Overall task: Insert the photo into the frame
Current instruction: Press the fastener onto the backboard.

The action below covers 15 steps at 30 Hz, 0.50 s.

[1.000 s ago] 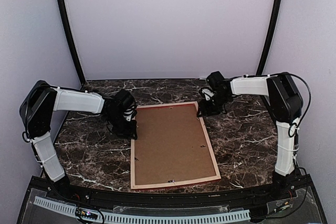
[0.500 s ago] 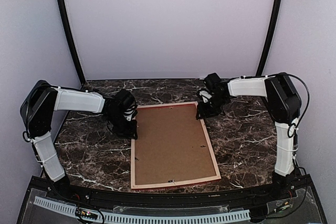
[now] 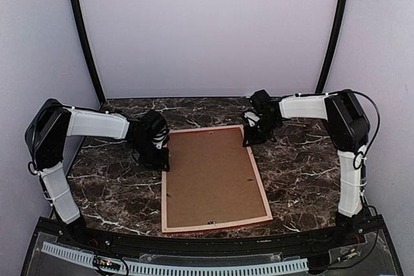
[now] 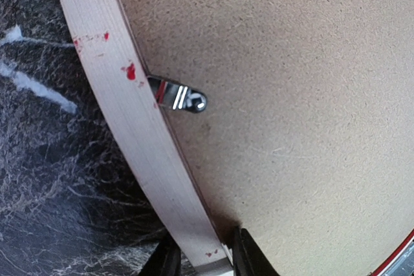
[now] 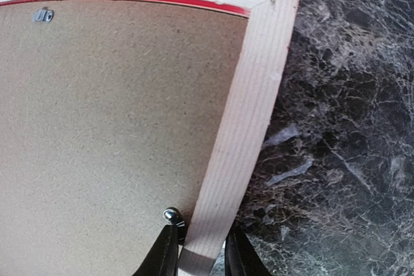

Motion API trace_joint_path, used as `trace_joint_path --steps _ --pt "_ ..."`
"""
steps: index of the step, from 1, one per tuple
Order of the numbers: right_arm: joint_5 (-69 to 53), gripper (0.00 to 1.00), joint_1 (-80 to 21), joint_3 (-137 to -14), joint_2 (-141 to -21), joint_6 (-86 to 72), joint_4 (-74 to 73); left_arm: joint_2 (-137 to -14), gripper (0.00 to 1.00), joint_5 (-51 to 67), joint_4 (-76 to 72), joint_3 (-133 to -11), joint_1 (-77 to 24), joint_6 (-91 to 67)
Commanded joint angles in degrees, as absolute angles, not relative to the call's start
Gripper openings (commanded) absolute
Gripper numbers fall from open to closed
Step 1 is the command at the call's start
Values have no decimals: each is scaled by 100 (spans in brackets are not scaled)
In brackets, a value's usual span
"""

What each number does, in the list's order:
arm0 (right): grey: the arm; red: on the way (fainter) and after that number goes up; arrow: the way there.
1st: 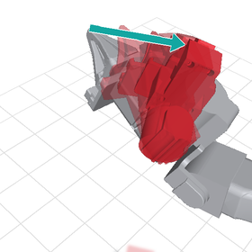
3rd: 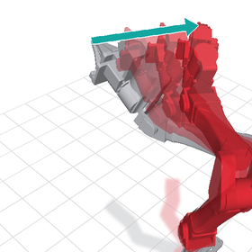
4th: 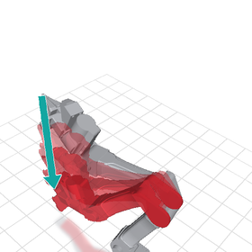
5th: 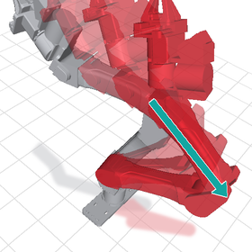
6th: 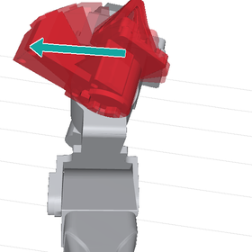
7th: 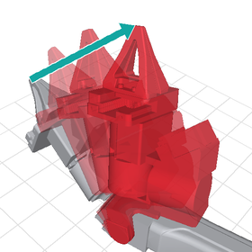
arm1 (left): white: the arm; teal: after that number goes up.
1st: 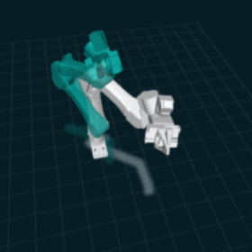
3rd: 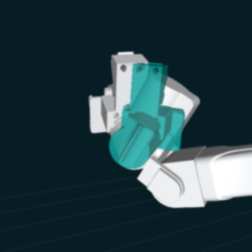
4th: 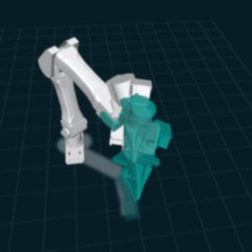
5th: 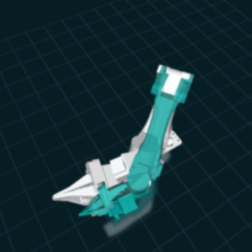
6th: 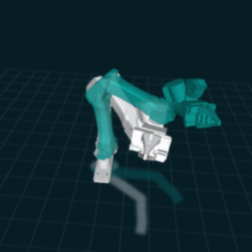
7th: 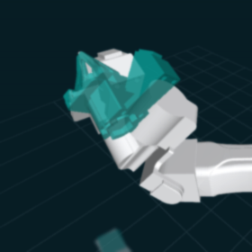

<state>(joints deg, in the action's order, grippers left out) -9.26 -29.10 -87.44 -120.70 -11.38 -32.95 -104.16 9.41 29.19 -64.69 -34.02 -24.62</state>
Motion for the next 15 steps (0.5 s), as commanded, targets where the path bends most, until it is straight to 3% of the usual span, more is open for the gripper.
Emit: trace_joint_path --steps 1,6,15 --pt "-1022 17 -2893 -8885 -12352 -908 -3278 -10598 29 870 3009 -6452 -3454 -2329" --pt "-1319 14 -2823 -8988 -12369 -731 -3313 -10591 29 825 3046 -6433 -3454 -2290" --pt "-1870 51 -2776 -8590 -11810 -1024 -3143 -10582 29 681 3054 -6531 -3454 -2526"
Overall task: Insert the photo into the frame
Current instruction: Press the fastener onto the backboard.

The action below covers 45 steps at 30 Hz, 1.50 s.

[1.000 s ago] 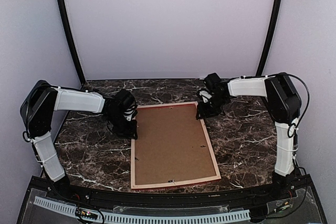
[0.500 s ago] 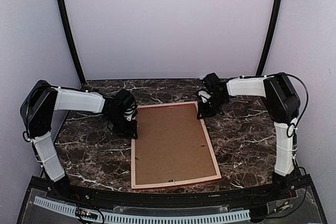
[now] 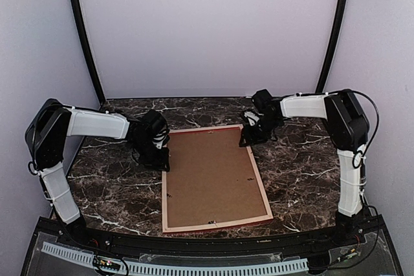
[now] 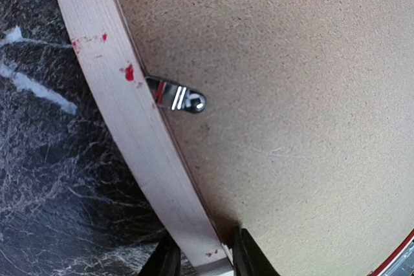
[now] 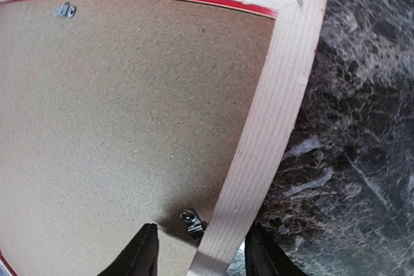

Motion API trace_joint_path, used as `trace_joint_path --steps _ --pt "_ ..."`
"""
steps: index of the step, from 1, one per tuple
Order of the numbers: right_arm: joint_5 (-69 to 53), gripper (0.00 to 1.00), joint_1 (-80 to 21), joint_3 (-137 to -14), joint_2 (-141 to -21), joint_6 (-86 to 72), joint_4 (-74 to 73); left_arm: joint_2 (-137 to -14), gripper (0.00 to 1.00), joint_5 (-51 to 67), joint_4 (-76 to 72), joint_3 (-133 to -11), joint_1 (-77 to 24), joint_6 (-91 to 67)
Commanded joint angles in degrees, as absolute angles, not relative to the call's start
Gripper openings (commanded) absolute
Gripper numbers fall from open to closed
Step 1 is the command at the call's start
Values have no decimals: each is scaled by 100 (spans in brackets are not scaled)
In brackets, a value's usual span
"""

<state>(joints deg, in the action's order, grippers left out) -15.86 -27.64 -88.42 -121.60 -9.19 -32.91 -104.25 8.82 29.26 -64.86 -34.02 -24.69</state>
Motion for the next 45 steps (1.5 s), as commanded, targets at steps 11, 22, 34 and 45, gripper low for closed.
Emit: trace_joint_path --steps 11,22,34,45 --pt "-1312 65 -3075 -6829 -10316 -1595 -2759 -10554 29 574 2859 -6578 -3454 -2796" --pt "-628 69 -3829 -5742 -9541 -2170 -2630 -10546 29 596 2847 -6603 -3454 -2775" --pt "-144 66 -4051 -5763 -9806 -2417 -2703 -10515 30 619 2828 -6550 -3454 -2751" --pt "-31 65 -4245 -5852 -9987 -2172 -3008 -10560 30 616 2846 -6557 -3454 -2734"
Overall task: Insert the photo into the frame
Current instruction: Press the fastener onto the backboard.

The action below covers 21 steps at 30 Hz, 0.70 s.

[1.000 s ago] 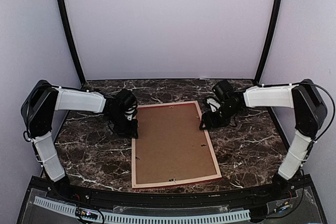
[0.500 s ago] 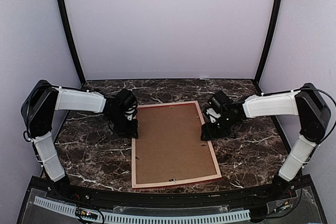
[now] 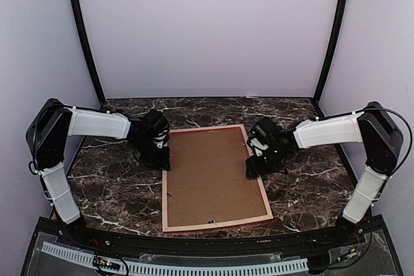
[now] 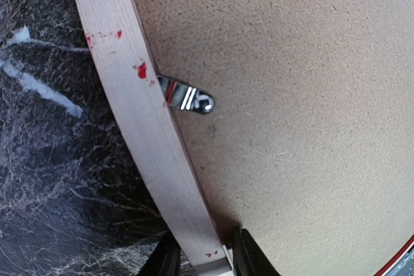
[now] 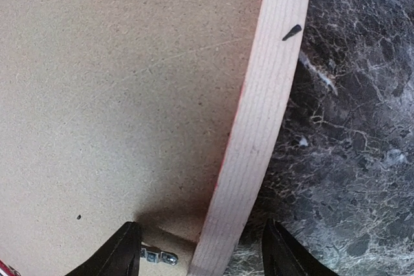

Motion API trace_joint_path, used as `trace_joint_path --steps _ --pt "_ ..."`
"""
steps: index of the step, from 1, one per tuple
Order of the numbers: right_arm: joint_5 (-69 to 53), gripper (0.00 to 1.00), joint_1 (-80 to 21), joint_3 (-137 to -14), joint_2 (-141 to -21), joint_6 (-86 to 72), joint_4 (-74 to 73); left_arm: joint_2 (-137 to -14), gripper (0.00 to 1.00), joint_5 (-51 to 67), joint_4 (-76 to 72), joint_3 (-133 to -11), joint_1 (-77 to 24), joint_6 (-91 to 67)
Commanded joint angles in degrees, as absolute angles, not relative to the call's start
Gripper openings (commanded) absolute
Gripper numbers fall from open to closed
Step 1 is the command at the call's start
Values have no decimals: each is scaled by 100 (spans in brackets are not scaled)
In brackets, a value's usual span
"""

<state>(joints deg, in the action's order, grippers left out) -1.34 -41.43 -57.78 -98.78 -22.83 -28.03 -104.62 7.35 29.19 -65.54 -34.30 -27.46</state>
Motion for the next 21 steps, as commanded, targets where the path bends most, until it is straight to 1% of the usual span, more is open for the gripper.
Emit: trace_joint_path --steps 1,5,14,21 --pt "-31 65 -4244 -5846 -9992 -2149 -3040 -10563 30 611 2847 -6552 -3454 -2734" --pt "121 64 -4248 -5826 -9970 -2074 -3163 -10564 30 615 2841 -6540 -3454 -2733" --pt "-272 64 -4252 -5792 -9833 -1837 -3264 -10605 30 601 2863 -6547 -3454 -2741" --pt "-296 64 -4243 -5814 -9732 -1702 -3434 -10595 30 560 2905 -6556 -3454 -2743"
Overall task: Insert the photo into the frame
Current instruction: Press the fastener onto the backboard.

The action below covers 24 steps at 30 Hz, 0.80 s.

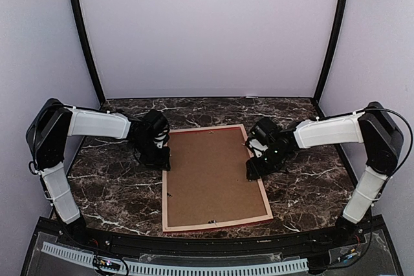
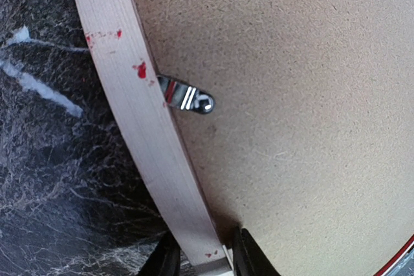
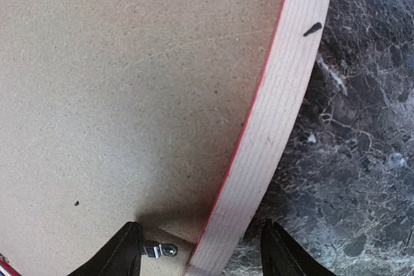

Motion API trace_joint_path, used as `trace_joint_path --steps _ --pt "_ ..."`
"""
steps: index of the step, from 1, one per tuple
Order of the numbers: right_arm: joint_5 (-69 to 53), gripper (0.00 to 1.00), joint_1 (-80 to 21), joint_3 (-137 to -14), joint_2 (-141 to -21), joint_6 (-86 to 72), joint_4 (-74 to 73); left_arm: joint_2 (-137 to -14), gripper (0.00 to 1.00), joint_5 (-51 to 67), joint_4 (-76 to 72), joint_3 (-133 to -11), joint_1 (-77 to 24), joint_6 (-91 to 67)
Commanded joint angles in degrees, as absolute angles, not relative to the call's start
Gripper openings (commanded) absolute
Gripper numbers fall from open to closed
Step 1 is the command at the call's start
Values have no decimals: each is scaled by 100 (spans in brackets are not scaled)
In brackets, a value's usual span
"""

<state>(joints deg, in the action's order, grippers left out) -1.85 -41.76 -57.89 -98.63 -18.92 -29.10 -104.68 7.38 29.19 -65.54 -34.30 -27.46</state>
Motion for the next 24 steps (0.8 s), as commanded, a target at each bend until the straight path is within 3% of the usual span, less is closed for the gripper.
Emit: trace_joint_path --steps 1,9,24 --pt "-317 64 -4238 -5810 -9718 -1697 -3446 -10599 30 557 2910 -6563 -3454 -2747" --pt "-360 59 -4175 -5756 -9683 -1639 -3515 -10570 30 545 2924 -6549 -3454 -2751" --pt "-573 35 -3966 -5695 -9710 -1458 -3474 -10564 30 562 2941 -6540 -3454 -2741"
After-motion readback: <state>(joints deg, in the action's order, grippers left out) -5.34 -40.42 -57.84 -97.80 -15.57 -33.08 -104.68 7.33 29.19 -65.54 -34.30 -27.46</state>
